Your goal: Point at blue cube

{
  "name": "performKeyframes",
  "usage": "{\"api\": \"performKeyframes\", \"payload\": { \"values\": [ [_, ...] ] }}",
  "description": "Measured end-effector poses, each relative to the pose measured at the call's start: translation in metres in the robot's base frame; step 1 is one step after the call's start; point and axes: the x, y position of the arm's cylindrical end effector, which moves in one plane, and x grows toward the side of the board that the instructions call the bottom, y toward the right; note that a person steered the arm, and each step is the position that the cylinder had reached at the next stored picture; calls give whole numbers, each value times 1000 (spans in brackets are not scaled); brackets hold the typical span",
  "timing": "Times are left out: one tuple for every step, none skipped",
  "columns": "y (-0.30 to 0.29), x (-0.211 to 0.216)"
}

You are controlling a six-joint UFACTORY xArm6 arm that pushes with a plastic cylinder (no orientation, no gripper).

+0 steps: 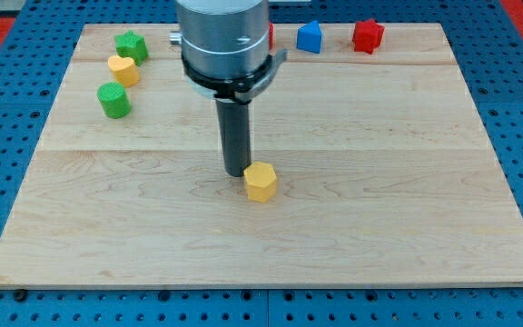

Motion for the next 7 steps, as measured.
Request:
{"api": "performKeyframes", "payload": {
  "values": [
    [13, 9],
    [19, 12],
    [10, 14],
    [-69, 18],
    [-165, 0],
    [-224, -52],
    [-258, -114]
  ]
}}
